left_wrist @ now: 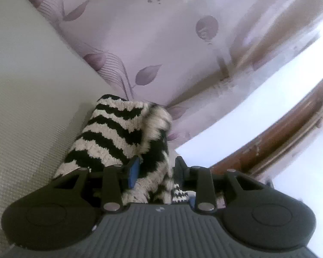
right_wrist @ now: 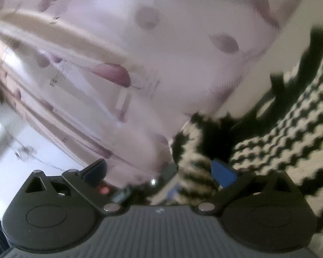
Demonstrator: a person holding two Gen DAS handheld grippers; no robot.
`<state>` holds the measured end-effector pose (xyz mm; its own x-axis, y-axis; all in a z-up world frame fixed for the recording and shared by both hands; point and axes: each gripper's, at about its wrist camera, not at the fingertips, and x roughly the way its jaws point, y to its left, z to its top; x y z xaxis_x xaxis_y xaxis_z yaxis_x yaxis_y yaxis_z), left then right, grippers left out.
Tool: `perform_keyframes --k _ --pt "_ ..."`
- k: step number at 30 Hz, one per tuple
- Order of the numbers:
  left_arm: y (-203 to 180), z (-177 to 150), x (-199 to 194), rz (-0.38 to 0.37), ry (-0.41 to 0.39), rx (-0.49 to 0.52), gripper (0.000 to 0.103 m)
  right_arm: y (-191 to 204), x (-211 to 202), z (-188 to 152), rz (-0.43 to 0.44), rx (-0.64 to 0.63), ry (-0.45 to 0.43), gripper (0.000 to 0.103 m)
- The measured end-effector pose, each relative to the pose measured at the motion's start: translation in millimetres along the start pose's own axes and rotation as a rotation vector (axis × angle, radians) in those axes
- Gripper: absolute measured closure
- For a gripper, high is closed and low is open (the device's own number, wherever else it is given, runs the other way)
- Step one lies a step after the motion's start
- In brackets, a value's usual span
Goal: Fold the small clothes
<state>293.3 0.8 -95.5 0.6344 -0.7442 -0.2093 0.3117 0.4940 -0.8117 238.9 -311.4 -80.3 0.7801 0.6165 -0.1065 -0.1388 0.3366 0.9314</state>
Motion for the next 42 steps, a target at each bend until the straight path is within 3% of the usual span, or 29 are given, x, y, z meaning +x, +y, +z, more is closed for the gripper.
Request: perform_keyframes --k 5,7,13,17,18,20,21,22,26,29,31,33,35,38,42 --pt "2 -9 1 -0.052 -0.027 0.057 0.068 -14 26 8 -0.054 0.101 0.051 0.0" --pt "5 -10 1 -0.074 -0.036 0.057 0.063 -20 33 6 -0.028 0.139 0.064 0.0" --pt "18 -12 -7 -0.129 -0.062 0.031 0.063 -21 52 -3 -0.068 0.138 0.087 0.0" --pt "13 -17 -8 -0.126 -0.059 0.092 0.063 -25 62 2 -0.129 0.137 0.072 0.001" --pt "10 -17 -10 -0.121 -0.056 0.109 0.063 -25 65 4 -0.145 0.138 0.073 0.006" --pt "5 -21 -10 -0.107 -0.054 0.157 0.062 -22 72 8 -0.2 0.097 0.102 0.026" --pt "1 -22 -10 -0.097 -0.054 0.184 0.059 -20 76 8 -0.252 0.057 0.128 0.054" --pt "-2 -24 -10 -0.086 -0.058 0.215 0.056 -18 78 7 -0.295 0.024 0.146 0.076" --pt "-13 -27 -15 -0.081 -0.053 0.259 0.034 -13 83 4 -0.376 -0.09 0.159 0.078" --pt "-22 -21 -38 -0.092 -0.079 0.251 0.009 -5 79 7 -0.35 -0.133 0.117 0.08" --pt "-26 -15 -64 -0.097 -0.154 0.236 0.0 2 73 15 -0.327 -0.148 0.088 0.08" --pt "-29 -8 -83 -0.048 -0.215 0.255 0.0 6 69 26 -0.308 -0.157 0.072 0.08" --pt "-28 -4 -92 -0.003 -0.223 0.29 0.0 9 63 37 -0.31 -0.176 0.056 0.08" --pt "-22 -3 -84 0.072 -0.168 0.309 0.0 10 45 53 -0.323 -0.194 0.028 0.08" --pt "-20 -13 -63 0.065 -0.093 0.304 0.0 1 19 78 -0.373 -0.212 0.013 0.08"
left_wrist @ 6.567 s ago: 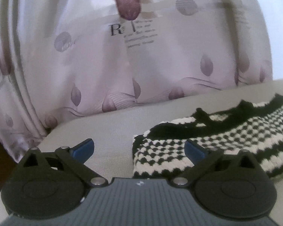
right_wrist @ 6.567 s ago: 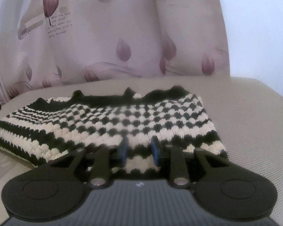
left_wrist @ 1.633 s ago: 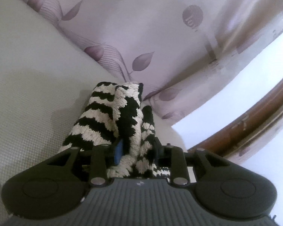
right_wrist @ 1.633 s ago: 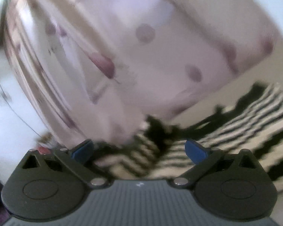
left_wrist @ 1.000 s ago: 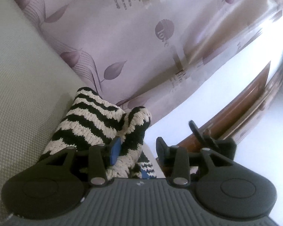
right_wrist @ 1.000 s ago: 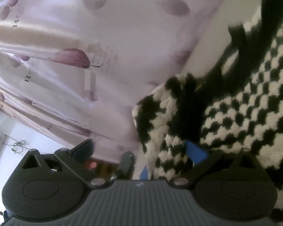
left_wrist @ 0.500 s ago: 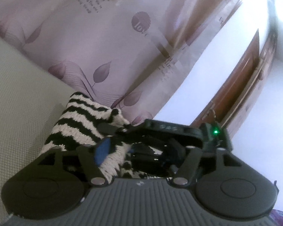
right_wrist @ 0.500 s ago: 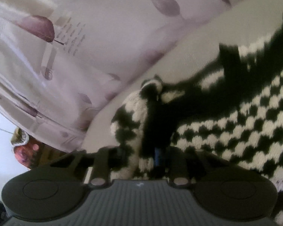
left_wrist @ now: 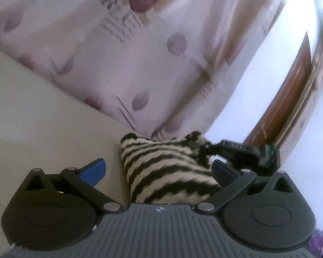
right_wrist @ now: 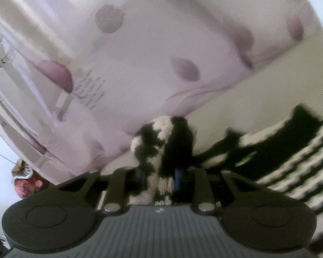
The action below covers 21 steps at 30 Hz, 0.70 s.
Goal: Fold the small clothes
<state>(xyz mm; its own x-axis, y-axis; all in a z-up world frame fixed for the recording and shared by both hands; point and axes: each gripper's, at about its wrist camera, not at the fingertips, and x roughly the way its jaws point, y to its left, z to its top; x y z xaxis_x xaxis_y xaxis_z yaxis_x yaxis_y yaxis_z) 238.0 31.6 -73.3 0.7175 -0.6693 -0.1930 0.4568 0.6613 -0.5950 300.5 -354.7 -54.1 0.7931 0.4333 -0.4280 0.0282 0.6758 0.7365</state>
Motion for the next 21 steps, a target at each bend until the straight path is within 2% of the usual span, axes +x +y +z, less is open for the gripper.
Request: perform_keyframes --k 7,11,15,21 --pt "-27 -17 51 -0.055 0.05 0.085 0.0 -34 -23 17 -0.1 -0.06 -0.012 0.08" --pt "-41 -29 67 -0.068 0.055 0.129 0.0 -51 -31 19 -0.157 -0.098 -0.03 0.08" --pt "-54 -35 76 -0.065 0.052 0.17 0.0 -58 -36 21 -0.219 -0.188 -0.042 0.08" --pt "-77 -34 82 -0.062 0.005 0.242 0.001 -61 -36 26 -0.306 -0.37 -0.031 0.08"
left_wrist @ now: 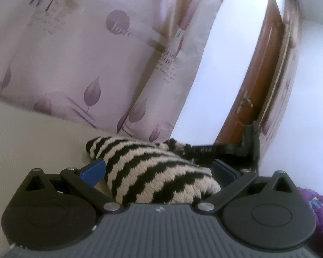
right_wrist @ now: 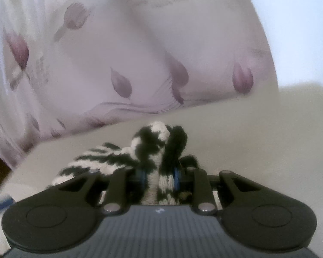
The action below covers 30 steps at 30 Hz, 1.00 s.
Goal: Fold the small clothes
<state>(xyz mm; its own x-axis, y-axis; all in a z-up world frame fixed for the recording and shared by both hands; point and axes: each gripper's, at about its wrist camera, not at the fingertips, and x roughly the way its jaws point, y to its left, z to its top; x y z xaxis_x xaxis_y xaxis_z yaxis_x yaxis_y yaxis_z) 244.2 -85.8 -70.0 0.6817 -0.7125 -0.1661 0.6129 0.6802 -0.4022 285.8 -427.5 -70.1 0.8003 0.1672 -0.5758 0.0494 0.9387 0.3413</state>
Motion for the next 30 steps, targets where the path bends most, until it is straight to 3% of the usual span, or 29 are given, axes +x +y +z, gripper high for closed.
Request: perform_keyframes --k 3,9,10,12,15,17,23,27,30 --pt "-16 5 7 0.01 -0.005 0.049 0.001 5 4 -1 -0.027 -0.134 0.016 0.08" --pt "-52 2 31 0.028 0.01 0.2 0.005 1 8 -7 0.015 -0.268 0.021 0.08" --pt "-57 0 35 0.022 0.012 0.23 0.007 0 9 -10 0.01 -0.292 0.027 0.08" --pt "-64 -2 45 0.005 0.03 0.266 0.023 -8 8 -15 0.02 -0.283 0.026 0.08" --pt "-64 -8 62 -0.039 0.084 0.259 0.048 -22 2 -21 0.07 -0.226 0.001 0.08" --pt "-61 -13 70 -0.071 0.114 0.239 0.054 -28 0 -23 0.098 -0.196 -0.009 0.08" --pt "-50 -32 75 -0.097 0.204 0.19 0.054 -46 -21 -18 0.162 -0.026 -0.058 0.074" --pt "-41 -43 74 -0.117 0.231 0.112 0.056 -31 -56 -22 0.16 -0.056 -0.143 0.074" --pt "-39 -48 76 -0.129 0.237 0.104 0.056 -19 -77 -28 0.106 -0.084 -0.183 0.072"
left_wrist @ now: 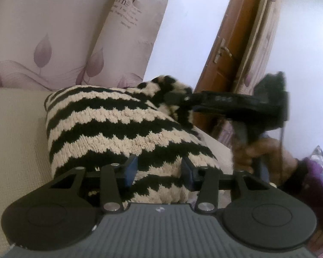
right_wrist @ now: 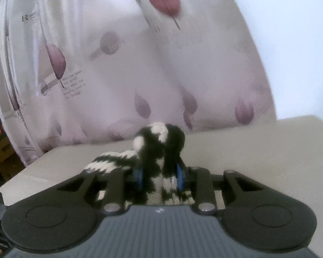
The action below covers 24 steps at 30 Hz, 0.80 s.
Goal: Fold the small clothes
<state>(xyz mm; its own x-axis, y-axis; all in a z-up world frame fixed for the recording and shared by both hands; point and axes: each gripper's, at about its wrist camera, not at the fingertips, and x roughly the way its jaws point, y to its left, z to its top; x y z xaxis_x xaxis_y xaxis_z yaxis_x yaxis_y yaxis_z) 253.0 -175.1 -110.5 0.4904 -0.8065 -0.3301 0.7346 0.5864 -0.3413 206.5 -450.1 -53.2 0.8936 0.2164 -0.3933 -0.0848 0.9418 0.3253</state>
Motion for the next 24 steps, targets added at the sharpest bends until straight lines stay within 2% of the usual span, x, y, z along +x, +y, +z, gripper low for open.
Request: perform_keyframes --k 3,4,6,10,15,17,18,19,20,21,24 --pt "-1 -1 -1 0.012 -0.003 0.01 0.057 -1 -11 -4 -0.054 -0.012 -0.041 0.053" --pt "0 -2 -3 0.016 -0.006 0.007 0.057 -7 -11 -4 -0.068 -0.001 -0.036 0.051" --pt "1 0 -3 0.015 -0.009 0.003 0.057 -18 -8 -5 -0.075 0.048 0.0 0.051" --pt "0 -1 -1 0.018 -0.017 0.015 0.057 -31 -13 -8 -0.038 0.141 -0.014 0.051" --pt "1 -1 -2 0.018 -0.024 0.022 0.057 -40 15 -15 -0.095 0.213 0.113 0.05" --pt "0 -2 -3 0.02 -0.028 0.022 0.057 -45 28 -21 -0.066 0.258 0.14 0.049" --pt "-1 -4 -4 0.022 -0.03 0.024 0.057 -46 35 -23 -0.038 0.277 0.156 0.053" --pt "-2 -4 -5 0.026 -0.033 0.028 0.057 -45 41 -25 -0.021 0.285 0.163 0.07" --pt "-3 -5 -6 0.029 -0.036 0.032 0.057 -40 47 -26 -0.009 0.274 0.161 0.079" --pt "-4 -6 -8 0.035 -0.046 0.034 0.057 -34 49 -25 0.007 0.251 0.151 0.082" --pt "-5 -8 -16 0.06 -0.076 0.023 0.056 -12 49 -17 0.111 0.186 0.104 0.082"
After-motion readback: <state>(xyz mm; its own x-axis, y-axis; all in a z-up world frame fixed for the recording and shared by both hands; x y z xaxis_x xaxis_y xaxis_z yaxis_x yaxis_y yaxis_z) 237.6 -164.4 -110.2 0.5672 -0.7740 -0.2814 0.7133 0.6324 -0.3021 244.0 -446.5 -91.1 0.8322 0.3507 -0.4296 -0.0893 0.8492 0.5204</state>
